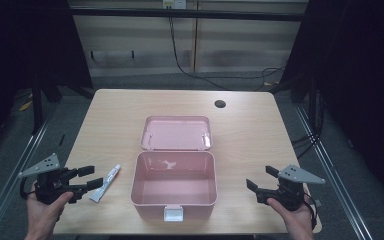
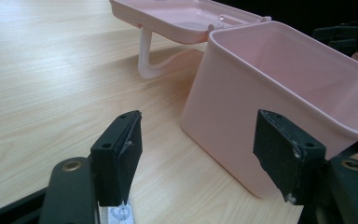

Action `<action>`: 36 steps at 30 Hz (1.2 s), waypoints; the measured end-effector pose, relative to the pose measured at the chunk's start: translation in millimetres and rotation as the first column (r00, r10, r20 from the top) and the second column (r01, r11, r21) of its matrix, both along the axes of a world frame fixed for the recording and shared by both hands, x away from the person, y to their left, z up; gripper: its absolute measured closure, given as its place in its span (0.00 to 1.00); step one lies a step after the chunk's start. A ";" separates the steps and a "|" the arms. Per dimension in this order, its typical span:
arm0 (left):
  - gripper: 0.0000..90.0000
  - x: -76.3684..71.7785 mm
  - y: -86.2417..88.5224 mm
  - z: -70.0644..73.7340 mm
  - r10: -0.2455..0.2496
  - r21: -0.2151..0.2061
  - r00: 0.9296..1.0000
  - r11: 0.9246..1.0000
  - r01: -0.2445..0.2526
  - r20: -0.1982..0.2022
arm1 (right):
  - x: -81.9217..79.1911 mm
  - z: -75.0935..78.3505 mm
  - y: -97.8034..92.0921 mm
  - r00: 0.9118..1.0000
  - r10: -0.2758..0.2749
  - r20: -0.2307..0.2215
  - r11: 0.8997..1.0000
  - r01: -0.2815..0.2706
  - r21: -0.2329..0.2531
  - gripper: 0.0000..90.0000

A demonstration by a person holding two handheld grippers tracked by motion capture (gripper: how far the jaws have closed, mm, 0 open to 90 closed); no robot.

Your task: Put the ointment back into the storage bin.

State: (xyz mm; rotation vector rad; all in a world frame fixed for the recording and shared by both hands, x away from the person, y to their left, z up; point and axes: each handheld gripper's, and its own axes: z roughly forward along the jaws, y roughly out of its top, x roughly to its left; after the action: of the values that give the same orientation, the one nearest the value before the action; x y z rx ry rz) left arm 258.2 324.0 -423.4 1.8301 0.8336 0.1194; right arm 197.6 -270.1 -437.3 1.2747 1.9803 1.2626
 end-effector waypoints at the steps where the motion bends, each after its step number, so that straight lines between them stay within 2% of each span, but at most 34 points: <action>1: 0.36 -0.3 0.0 0.0 0.001 -0.001 1.000 1.000 -0.001 -0.001 | -0.3 0.4 -0.9 1.000 -0.007 0.004 1.000 0.007 0.008 0.17; 5: 0.37 -0.8 -0.6 0.0 -0.001 -0.004 1.000 1.000 0.001 -0.004 | -1.4 0.7 -3.2 1.000 -0.025 0.013 1.000 0.024 0.013 0.18; 17: 0.38 -0.4 -2.1 -0.2 -0.023 0.007 1.000 1.000 0.023 -0.010 | -1.2 0.1 -3.6 1.000 -0.027 -0.009 0.999 0.028 0.031 0.18; 21: 0.39 1.0 -3.8 2.2 -0.030 0.038 0.999 0.999 0.031 -0.012 | -1.2 -0.1 -5.3 0.999 -0.028 -0.025 0.999 0.029 0.041 0.18; 23: 0.39 0.9 -4.3 3.5 -0.028 0.034 0.999 0.999 0.029 -0.015 | -1.2 -0.2 -5.6 0.999 -0.027 -0.034 0.998 0.029 0.050 0.19; 25: 0.39 2.3 -5.5 6.8 -0.034 0.049 0.999 0.998 0.035 -0.014 | -1.0 -0.3 -6.4 0.999 -0.023 -0.042 0.998 0.026 0.061 0.19; 26: 0.40 3.6 -8.4 10.6 -0.038 0.073 0.999 0.997 0.039 -0.015 | -0.5 -0.6 -6.1 0.999 -0.018 -0.051 0.998 0.021 0.065 0.19; 29: 0.42 5.3 -12.1 15.4 -0.059 0.088 0.998 0.994 0.060 -0.021 | 0.0 -1.1 -5.6 0.998 -0.010 -0.069 0.997 0.014 0.070 0.19; 31: 0.44 7.7 -19.7 24.2 -0.072 0.123 0.997 0.990 0.074 -0.017 | 0.2 -1.1 -4.9 0.997 -0.008 -0.075 0.998 0.013 0.064 0.19; 33: 0.46 8.4 -21.6 25.9 -0.081 0.123 0.996 0.989 0.083 -0.022 | 0.3 -0.9 -4.8 0.997 -0.006 -0.078 0.998 0.011 0.062 0.19; 35: 0.50 11.6 -27.6 30.4 -0.084 0.158 0.996 0.983 0.089 -0.036 | 0.1 -0.9 -4.3 0.998 -0.004 -0.069 0.998 0.008 0.058 0.18; 36: 0.50 15.6 -31.2 31.9 -0.089 0.155 0.994 0.983 0.098 -0.062 | 0.0 -0.6 -4.1 0.998 -0.001 -0.070 0.998 0.005 0.062 0.18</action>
State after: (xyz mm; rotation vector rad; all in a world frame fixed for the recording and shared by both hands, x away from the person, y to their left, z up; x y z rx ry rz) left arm 273.7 292.8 -391.5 2.0264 0.7934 0.0775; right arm 197.5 -274.2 -437.9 1.3686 2.0003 1.3043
